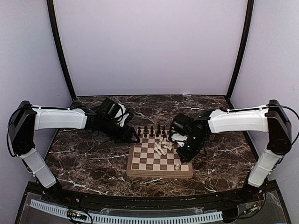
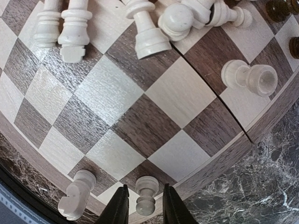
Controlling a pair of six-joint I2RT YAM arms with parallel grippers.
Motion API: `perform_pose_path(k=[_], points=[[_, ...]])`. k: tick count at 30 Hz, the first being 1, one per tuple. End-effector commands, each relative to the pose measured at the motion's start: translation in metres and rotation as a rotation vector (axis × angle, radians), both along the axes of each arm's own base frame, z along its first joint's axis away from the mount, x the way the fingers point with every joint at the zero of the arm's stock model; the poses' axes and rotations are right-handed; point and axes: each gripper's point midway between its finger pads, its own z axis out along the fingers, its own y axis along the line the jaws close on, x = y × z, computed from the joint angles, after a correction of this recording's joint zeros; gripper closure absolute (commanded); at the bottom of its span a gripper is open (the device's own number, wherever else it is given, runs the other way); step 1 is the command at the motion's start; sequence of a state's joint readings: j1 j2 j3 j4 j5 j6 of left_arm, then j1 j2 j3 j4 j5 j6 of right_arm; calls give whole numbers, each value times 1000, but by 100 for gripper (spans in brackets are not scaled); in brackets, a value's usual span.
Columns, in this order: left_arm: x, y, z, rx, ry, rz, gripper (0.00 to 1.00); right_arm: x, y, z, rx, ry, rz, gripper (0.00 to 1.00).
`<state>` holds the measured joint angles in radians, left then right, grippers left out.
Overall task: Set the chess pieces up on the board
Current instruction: Place the pawn at h2, then pick up the rook from the chessboard.
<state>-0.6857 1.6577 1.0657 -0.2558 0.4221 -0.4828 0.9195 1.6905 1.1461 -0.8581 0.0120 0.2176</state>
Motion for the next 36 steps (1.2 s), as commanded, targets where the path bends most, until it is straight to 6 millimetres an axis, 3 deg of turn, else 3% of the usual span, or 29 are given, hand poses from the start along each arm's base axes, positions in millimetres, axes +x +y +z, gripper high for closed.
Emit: perform_pose_path(k=[1, 7, 10, 17, 25, 36], points=[[0, -4, 5, -8, -8, -10, 37, 6, 13, 18, 33, -30, 3, 69], [1, -4, 7, -8, -11, -13, 37, 37, 27, 70, 86, -125, -36, 66], [1, -5, 8, -8, -12, -17, 37, 57, 25, 81, 111, -140, -78, 67], [5, -9, 25, -27, -47, -39, 37, 85, 10, 59, 87, -136, -132, 71], [13, -8, 55, -47, -126, -16, 40, 98, 19, 42, 95, -105, -138, 72], [7, -10, 49, -59, -84, -25, 41, 95, 17, 22, 71, -62, -139, 69]])
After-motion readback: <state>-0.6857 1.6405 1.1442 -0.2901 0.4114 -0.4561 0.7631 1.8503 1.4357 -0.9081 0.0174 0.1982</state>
